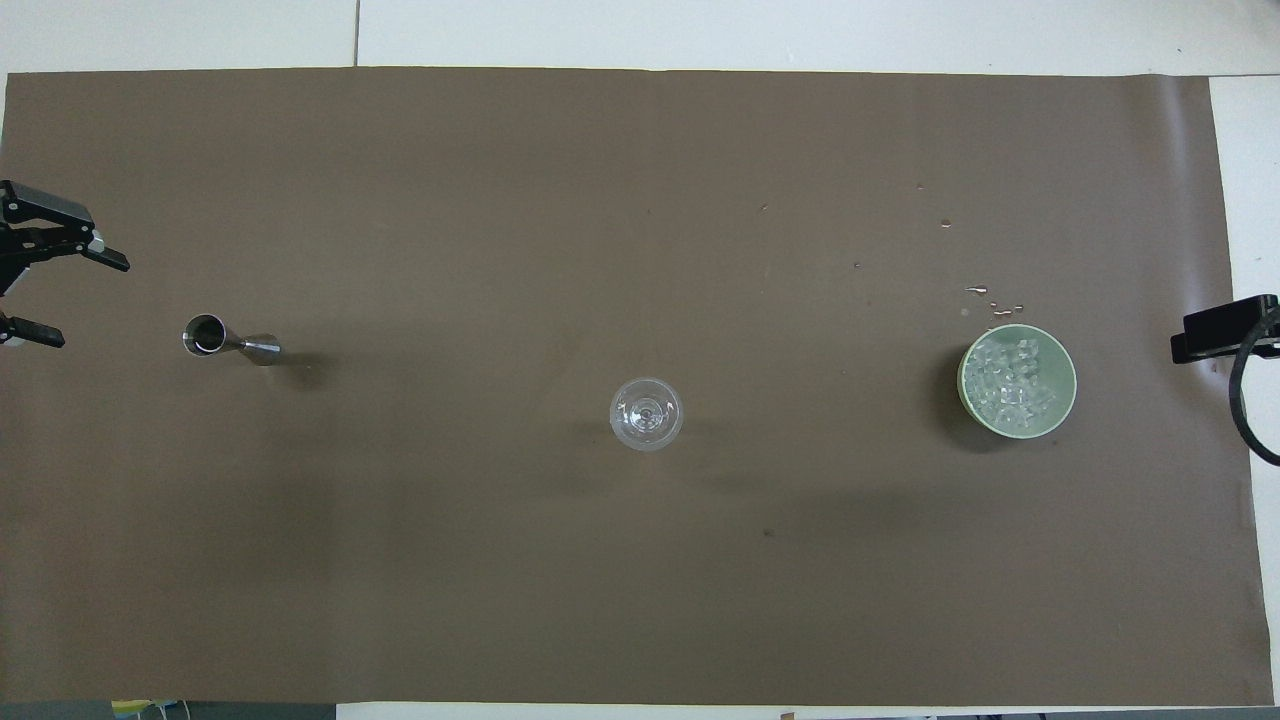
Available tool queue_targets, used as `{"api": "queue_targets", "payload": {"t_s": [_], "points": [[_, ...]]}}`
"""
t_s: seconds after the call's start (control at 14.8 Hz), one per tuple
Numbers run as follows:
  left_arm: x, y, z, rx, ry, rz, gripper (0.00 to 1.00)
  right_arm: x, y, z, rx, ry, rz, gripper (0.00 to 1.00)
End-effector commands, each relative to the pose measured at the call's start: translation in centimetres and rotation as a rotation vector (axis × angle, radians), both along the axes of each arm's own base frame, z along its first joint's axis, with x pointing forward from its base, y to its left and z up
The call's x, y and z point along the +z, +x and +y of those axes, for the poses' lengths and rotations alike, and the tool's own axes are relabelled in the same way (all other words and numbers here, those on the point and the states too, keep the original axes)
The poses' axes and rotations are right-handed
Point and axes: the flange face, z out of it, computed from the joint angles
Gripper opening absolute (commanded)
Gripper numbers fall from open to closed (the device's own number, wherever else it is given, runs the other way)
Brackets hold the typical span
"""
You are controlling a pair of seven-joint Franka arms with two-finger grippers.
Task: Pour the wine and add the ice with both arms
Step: 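Move the left gripper open toward the small metal cup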
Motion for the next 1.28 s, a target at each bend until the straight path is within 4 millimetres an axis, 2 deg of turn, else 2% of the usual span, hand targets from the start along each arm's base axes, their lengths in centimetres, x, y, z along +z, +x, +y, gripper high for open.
{"api": "queue_targets", "payload": {"t_s": [0.0,0.07,0.14,0.2,0.27,0.34,0.41,0.61,0.81,1.01,1.22], "points": [[-2.7,2.4,3.1,0.218,-0.035,0.076,1.0,-0.2,-0.3,-0.1,-0.001,0.015,-0.001,1.0],[-3.7,2.7,4.2,0.289,-0.065,0.089,1.0,-0.2,-0.3,-0.1,-0.001,0.015,-0.001,1.0],[-4.6,2.9,4.3,0.353,-0.093,0.113,1.0,-0.2,-0.3,-0.1,-0.001,0.015,-0.001,1.0],[-6.1,2.8,5.8,0.433,-0.12,0.157,1.0,-0.2,-0.3,-0.1,-0.001,0.015,-0.001,1.0],[-7.4,2.4,8.2,0.516,-0.189,0.187,1.0,-0.2,-0.3,-0.1,-0.001,0.015,-0.001,1.0],[-9.9,2.1,9.6,0.564,-0.25,0.221,1.0,-0.2,-0.3,-0.1,-0.001,0.015,0.001,1.0],[-11.9,1.9,10.0,0.589,-0.275,0.249,1.0,-0.2,-0.3,-0.1,-0.001,0.015,-0.001,1.0],[-16.5,0.6,10.8,0.664,-0.355,0.311,1.0,-0.2,-0.3,-0.1,-0.001,0.015,-0.001,1.0],[-21.1,-3.1,10.9,0.786,-0.388,0.338,1.0,-0.2,-0.3,-0.1,-0.001,0.015,-0.001,1.0],[-21.9,-3.7,9.4,0.797,-0.418,0.348,1.0,-0.2,-0.3,-0.1,-0.001,0.015,-0.001,1.0],[-22.8,-5.8,9.8,0.869,-0.475,0.357,1.0,-0.2,-0.3,-0.1,-0.001,0.015,-0.001,1.0]]}}
